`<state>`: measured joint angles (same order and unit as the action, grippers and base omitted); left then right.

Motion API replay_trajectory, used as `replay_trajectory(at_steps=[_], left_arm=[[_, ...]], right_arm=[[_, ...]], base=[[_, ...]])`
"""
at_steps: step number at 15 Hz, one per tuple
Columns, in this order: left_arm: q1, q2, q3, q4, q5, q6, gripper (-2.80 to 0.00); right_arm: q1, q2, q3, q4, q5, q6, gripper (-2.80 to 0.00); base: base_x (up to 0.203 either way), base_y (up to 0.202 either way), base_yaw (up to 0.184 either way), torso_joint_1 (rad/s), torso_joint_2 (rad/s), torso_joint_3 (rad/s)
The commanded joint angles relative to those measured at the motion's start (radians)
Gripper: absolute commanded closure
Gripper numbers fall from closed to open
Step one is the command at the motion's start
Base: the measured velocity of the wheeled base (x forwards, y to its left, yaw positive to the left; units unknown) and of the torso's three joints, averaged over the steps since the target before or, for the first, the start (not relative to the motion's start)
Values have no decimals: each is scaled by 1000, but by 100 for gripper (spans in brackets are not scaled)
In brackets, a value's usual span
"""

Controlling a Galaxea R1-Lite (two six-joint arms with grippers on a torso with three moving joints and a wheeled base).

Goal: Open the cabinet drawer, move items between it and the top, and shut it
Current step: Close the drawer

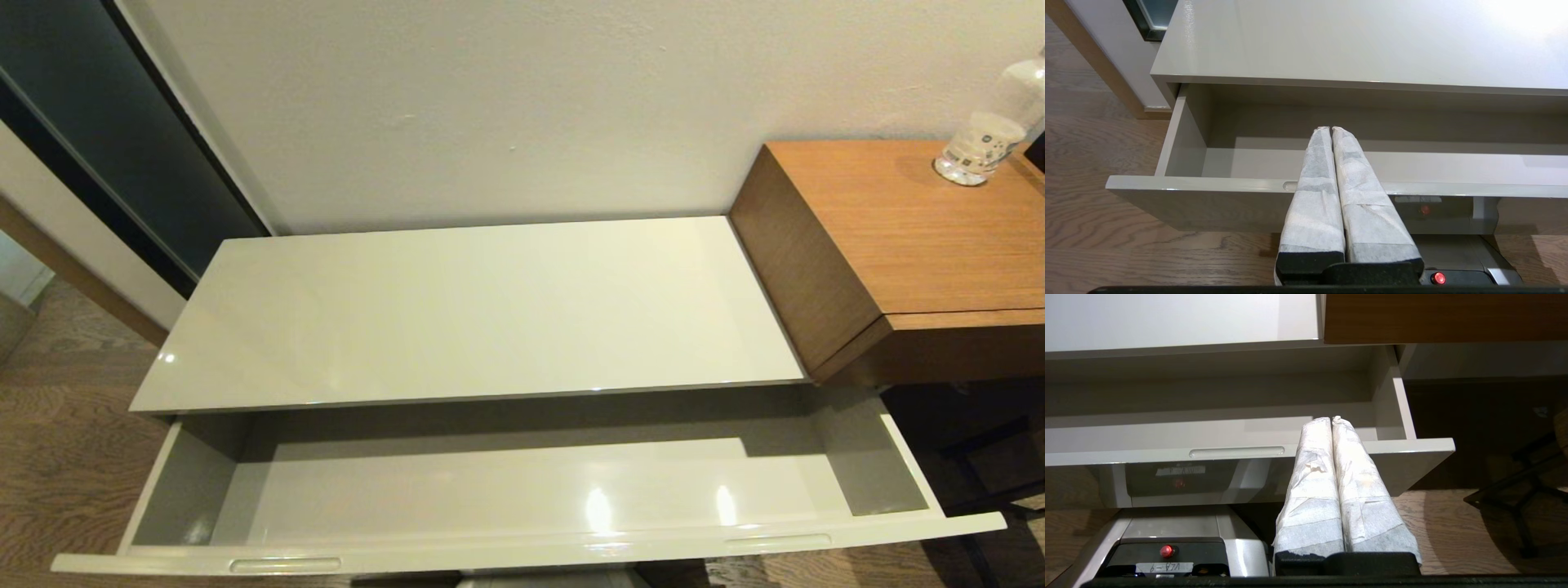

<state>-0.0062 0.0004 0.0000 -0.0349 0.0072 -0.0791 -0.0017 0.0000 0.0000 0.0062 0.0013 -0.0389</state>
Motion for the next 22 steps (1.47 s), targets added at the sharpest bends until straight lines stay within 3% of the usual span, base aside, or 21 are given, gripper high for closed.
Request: replay_trajectory(at_steps=[1, 22], left_arm=[[0, 1, 0, -2, 0, -1, 0], [0, 1, 0, 0, 0, 1, 0]], right_arm=[[0, 1, 2, 0, 0, -1, 0], [0, 2, 2, 0, -1, 1, 0]], base=[[0, 0, 0, 0, 0, 0], [0, 0, 0, 0, 0, 0]])
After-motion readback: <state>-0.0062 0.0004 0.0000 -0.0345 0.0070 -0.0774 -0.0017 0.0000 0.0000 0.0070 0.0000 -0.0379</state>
